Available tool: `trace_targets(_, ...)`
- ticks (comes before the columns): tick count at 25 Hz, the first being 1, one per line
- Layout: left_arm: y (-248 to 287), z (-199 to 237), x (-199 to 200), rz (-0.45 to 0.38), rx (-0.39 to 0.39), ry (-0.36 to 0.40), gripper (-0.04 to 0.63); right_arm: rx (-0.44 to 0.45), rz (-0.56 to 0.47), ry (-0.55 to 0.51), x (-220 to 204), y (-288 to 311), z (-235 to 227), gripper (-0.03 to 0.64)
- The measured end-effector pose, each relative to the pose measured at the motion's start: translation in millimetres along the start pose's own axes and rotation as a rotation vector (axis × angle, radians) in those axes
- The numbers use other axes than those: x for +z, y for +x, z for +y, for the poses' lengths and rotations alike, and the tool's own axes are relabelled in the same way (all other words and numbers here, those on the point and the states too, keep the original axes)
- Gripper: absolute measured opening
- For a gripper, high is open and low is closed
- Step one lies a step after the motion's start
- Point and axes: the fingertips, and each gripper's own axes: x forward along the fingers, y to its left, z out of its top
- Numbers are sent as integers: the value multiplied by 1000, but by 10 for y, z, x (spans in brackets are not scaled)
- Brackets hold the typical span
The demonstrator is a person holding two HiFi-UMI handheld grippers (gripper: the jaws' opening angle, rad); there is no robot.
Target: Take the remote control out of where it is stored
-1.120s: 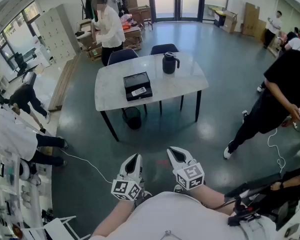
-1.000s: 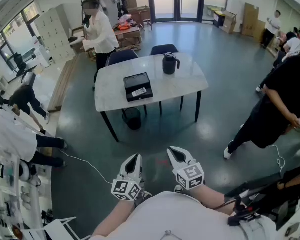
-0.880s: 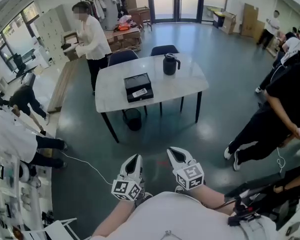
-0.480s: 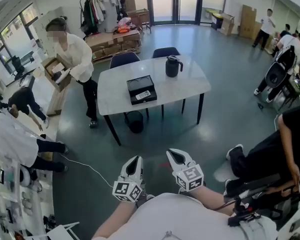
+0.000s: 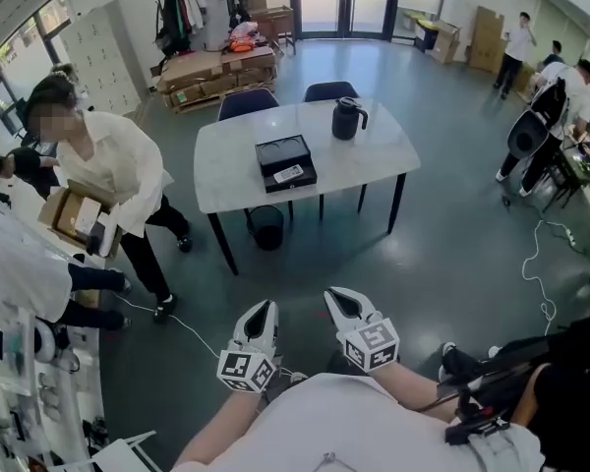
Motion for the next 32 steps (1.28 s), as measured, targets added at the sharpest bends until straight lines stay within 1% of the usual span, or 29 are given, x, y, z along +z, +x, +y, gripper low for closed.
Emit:
trace_targets(3,-63,82,-14,6,1,-15,0,-3,19,3,-59,30,92,26)
trace_targets(6,-30,147,-9,4,-6,-21,0,-5,24,2,-59,104,87,26)
trace_targets(12,169,290,62,7,-1,-21,0,11,19,10,48,333,-3,26)
trace_targets(15,351,401,79,11,7,-12,0,25,19,12,72,523,-126,26)
trace_targets(20,793,618,84,20,28,-9,0,52,24,18,158,928,-473,26)
trace_targets(24,1278,799,180,27,47,-1,0,73,13,20,368,1296,-847,26)
trace_targets(28,1793,975,235,42,74,0,0,94,9,43,559,1653,-1282,26)
trace_targets(32,2343,1108,374,34,102,-3,0,138,-21,50,840,1970,-1746,26)
